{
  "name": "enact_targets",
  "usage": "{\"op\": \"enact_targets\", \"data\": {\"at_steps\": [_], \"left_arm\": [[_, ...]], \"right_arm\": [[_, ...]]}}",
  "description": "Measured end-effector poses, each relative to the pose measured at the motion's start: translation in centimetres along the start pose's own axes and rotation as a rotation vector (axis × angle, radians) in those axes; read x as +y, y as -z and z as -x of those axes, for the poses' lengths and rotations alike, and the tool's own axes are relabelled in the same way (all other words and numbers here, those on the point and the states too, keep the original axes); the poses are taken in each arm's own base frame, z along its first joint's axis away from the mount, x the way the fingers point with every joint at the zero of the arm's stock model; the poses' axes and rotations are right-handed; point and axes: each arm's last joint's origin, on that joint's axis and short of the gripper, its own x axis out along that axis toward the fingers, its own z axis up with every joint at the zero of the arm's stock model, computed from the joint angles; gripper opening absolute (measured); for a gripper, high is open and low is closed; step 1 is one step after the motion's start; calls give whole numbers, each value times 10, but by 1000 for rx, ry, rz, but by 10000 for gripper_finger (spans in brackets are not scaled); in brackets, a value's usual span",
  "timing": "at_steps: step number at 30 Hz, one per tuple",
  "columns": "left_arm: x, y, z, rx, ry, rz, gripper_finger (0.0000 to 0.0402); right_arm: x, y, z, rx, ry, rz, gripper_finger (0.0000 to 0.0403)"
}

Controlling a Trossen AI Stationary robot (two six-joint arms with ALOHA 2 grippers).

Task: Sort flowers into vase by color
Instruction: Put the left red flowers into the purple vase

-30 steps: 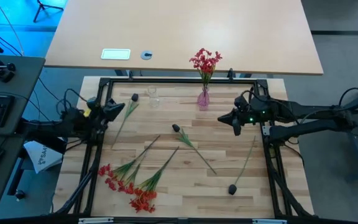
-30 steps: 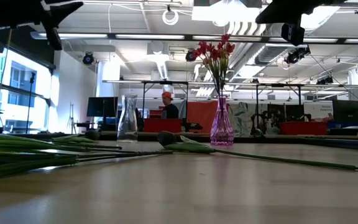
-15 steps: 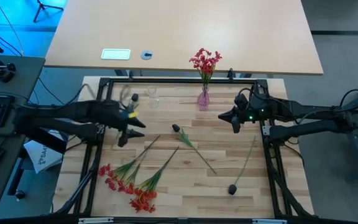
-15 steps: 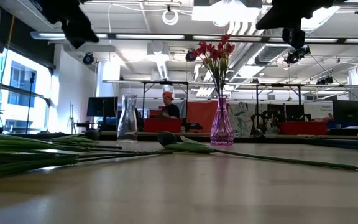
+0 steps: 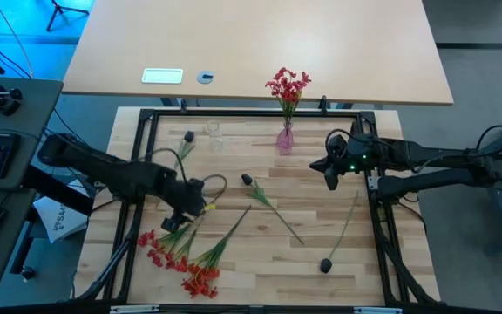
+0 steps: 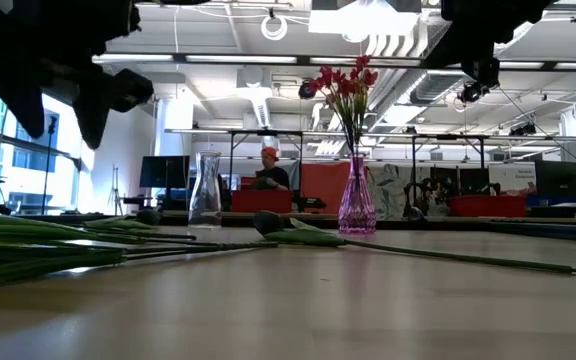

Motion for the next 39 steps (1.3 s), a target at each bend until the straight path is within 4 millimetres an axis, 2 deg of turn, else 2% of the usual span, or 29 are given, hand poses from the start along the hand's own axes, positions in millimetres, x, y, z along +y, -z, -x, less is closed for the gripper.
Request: {"op": "enact_targets", "data": {"at_steps": [2, 3, 10, 12, 17, 20, 25, 31, 35, 39], "left_arm": [[0, -3, -10, 19, -4, 66, 207], [2, -4, -14, 26, -3, 154, 207], [23, -3, -41, 123, 19, 964, 207], [26, -2, -45, 137, -16, 1090, 207], [29, 1, -57, 177, -109, 1265, 203], [28, 1, -66, 196, -130, 1323, 202], [25, 5, -81, 270, -189, 1317, 202], [26, 6, -87, 294, -196, 1296, 196], [25, 6, -87, 299, -209, 1245, 153], [25, 8, -86, 310, -207, 1209, 71]], "right_arm": [[-1, 2, 0, 22, 12, 3, 0], [-2, 3, 0, 33, 19, 4, 0], [-5, 9, 1, 97, 51, 40, 0], [-5, 9, 1, 97, 50, 60, 0], [-5, 9, 1, 98, 48, 108, 0], [-5, 9, 1, 98, 47, 129, 0], [-5, 9, 0, 99, 46, 157, 0], [-5, 9, 0, 99, 45, 169, 0], [-5, 9, 0, 99, 46, 173, 0], [-5, 9, 0, 98, 48, 188, 0]]}}
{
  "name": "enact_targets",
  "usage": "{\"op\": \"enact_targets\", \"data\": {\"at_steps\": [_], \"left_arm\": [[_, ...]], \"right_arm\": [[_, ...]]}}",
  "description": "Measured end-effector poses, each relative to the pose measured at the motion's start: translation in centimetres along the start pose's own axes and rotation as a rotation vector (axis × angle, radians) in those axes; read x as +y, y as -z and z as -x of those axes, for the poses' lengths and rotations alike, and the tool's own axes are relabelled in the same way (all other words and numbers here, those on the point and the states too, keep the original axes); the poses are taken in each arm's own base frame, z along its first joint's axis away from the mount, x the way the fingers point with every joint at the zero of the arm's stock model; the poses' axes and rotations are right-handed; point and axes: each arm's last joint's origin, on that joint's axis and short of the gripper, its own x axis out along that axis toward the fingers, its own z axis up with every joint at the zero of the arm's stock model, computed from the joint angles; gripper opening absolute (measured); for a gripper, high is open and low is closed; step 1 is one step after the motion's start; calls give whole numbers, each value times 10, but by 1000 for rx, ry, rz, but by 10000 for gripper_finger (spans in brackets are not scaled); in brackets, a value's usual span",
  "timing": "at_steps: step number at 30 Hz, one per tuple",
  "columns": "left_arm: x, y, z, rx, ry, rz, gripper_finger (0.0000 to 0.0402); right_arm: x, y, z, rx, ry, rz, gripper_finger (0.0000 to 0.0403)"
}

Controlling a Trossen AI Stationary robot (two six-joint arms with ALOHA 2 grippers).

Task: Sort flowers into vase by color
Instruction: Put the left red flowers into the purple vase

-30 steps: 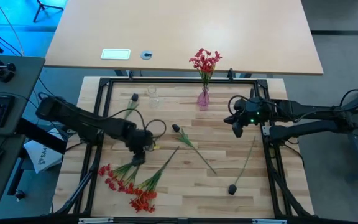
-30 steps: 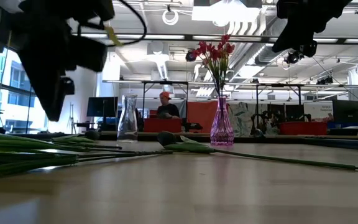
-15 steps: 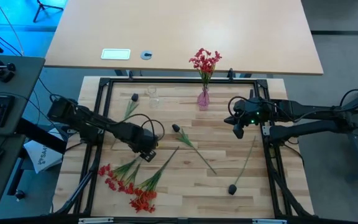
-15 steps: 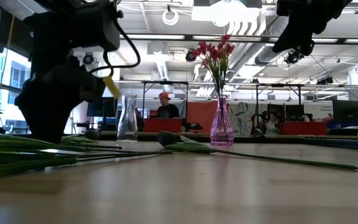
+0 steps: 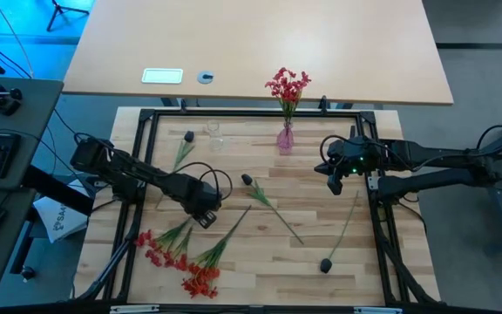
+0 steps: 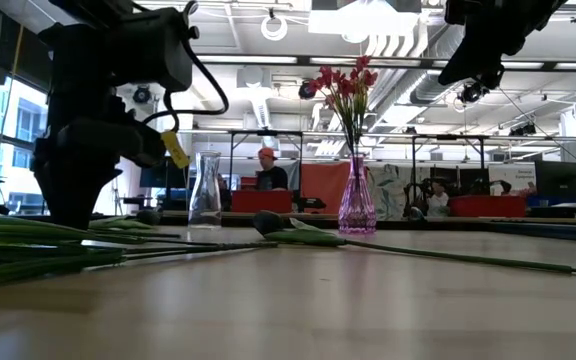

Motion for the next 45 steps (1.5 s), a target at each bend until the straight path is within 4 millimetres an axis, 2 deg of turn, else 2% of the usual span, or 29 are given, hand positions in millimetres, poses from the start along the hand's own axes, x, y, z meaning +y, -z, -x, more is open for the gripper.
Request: {"op": "enact_targets", "data": {"at_steps": [3, 7, 9, 13, 15, 22, 24, 27, 31, 34, 38, 42, 45], "left_arm": [[-1, -1, 0, 4, 23, -35, 13], [-1, -1, 6, -23, 63, -66, 13], [-4, -2, 17, -72, 128, -87, 5], [-2, -2, 53, -216, 287, -111, 3], [2, -4, 77, -327, 396, -104, 2], [21, -24, 156, -849, 755, -19, 0], [28, -31, 171, -952, 837, 26, 0], [36, -41, 183, -1026, 931, 89, 0], [41, -52, 188, -992, 1072, 203, 0], [41, -60, 186, -848, 1215, 337, 0], [39, -71, 187, -627, 1447, 474, 0], [37, -83, 192, -568, 1634, 552, 0], [36, -91, 184, -484, 1638, 564, 0]], "right_arm": [[0, 0, 0, -1, 2, 2, 0], [0, 0, 0, -1, 1, -4, 0], [0, 0, 0, -4, 1, -9, 0], [1, -4, 0, -41, -13, -32, 0], [3, -8, 0, -78, -26, -35, 0], [10, -29, 5, -299, -105, -37, 0], [11, -34, 7, -354, -123, -22, 0], [14, -40, 10, -428, -151, -23, 0], [18, -52, 12, -549, -200, -26, 0], [23, -66, 10, -678, -238, -3, 0], [30, -77, -3, -778, -242, 157, 1], [38, -85, -20, -752, -122, 323, 12], [47, -98, -25, -723, 28, 486, 30]]}}
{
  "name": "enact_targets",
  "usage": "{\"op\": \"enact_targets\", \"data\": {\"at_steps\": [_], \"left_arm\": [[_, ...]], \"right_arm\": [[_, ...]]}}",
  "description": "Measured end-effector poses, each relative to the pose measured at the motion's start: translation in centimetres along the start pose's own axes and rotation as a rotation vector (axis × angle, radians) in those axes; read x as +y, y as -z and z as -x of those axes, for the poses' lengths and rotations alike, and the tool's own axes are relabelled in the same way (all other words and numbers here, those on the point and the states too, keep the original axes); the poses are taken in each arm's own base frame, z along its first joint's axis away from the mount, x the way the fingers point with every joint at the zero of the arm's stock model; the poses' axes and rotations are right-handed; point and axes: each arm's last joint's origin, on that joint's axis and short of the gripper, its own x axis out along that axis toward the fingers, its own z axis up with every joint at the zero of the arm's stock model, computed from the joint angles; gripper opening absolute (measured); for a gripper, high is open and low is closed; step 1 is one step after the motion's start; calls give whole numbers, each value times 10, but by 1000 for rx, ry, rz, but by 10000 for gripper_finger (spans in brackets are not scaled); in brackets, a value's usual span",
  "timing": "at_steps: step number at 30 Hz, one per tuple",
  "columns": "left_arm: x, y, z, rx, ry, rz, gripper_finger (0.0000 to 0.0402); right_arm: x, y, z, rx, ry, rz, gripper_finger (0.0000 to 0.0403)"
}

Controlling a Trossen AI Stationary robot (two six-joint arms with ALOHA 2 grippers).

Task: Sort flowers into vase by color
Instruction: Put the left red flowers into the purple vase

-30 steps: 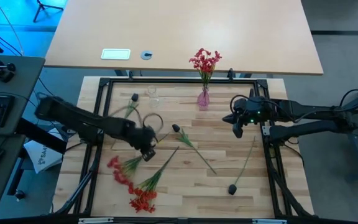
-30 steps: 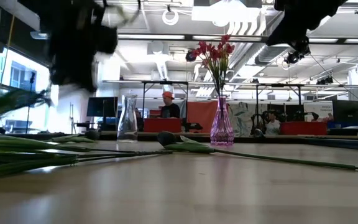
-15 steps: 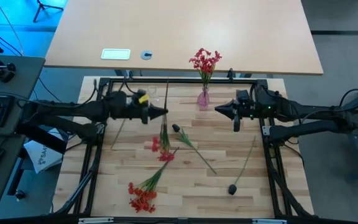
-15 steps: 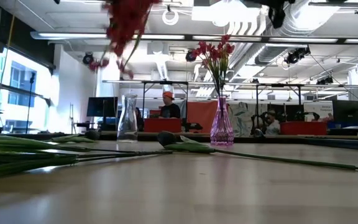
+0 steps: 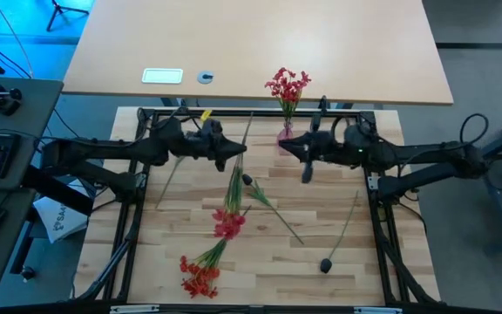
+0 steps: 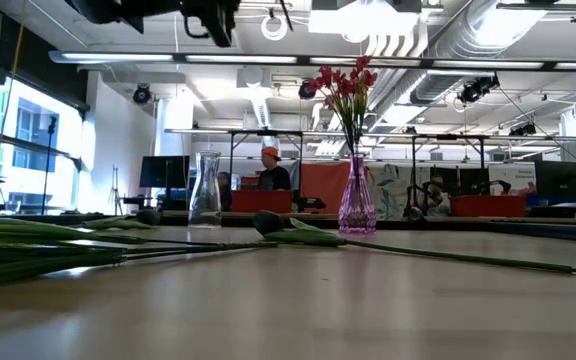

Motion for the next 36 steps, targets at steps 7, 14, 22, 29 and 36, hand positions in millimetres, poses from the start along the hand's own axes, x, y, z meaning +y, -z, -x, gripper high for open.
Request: {"op": "enact_targets", "data": {"at_steps": [7, 14, 22, 29, 36], "left_arm": [[14, -4, -7, 39, -47, 79, 0], [14, -3, -7, 40, -47, 90, 0], [6, 0, -11, 52, -26, 90, 0], [7, 0, -11, 50, -43, 54, 0], [7, -4, -10, 34, -51, 31, 0]], "right_arm": [[2, -26, -20, 183, 126, 414, 88], [7, -26, -37, 290, 53, 685, 146], [21, -7, -68, 335, -23, 923, 181], [27, -6, -83, 262, 53, 922, 172], [36, -5, -82, 255, -1, 923, 148]]}}
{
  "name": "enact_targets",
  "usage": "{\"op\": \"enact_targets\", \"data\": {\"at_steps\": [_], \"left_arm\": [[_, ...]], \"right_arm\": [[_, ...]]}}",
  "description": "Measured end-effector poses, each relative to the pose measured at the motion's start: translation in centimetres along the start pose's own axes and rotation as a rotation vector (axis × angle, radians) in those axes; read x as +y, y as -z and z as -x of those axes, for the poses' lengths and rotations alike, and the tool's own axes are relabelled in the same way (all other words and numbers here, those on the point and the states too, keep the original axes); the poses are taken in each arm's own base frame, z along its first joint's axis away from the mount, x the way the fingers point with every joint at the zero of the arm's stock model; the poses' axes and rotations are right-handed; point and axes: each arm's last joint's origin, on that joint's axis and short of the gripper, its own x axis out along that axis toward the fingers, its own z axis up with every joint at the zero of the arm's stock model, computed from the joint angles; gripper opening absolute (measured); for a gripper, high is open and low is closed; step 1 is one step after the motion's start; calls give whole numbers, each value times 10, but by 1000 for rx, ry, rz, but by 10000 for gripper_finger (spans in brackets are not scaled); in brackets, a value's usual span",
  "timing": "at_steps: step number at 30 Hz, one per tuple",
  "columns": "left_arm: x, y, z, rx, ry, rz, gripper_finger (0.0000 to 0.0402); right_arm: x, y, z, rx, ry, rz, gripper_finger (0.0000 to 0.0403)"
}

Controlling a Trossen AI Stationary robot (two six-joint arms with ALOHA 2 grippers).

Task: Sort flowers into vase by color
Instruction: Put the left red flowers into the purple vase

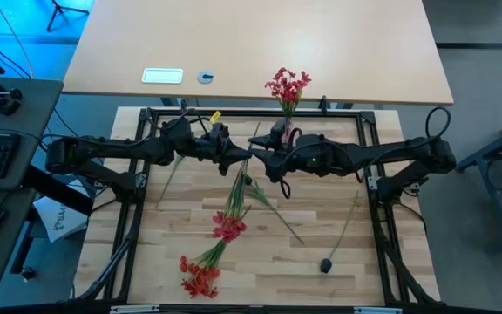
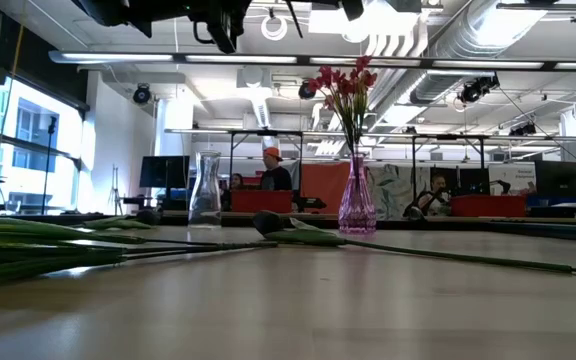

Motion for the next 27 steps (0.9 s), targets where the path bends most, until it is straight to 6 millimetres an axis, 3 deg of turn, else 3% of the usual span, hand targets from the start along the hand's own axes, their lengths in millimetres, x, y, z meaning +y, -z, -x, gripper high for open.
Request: {"op": "enact_targets", "data": {"at_steps": [27], "left_arm": [[1, -1, 0, -5, -9, -30, 1]], "right_arm": [[7, 0, -6, 51, 7, -3, 7]]}}
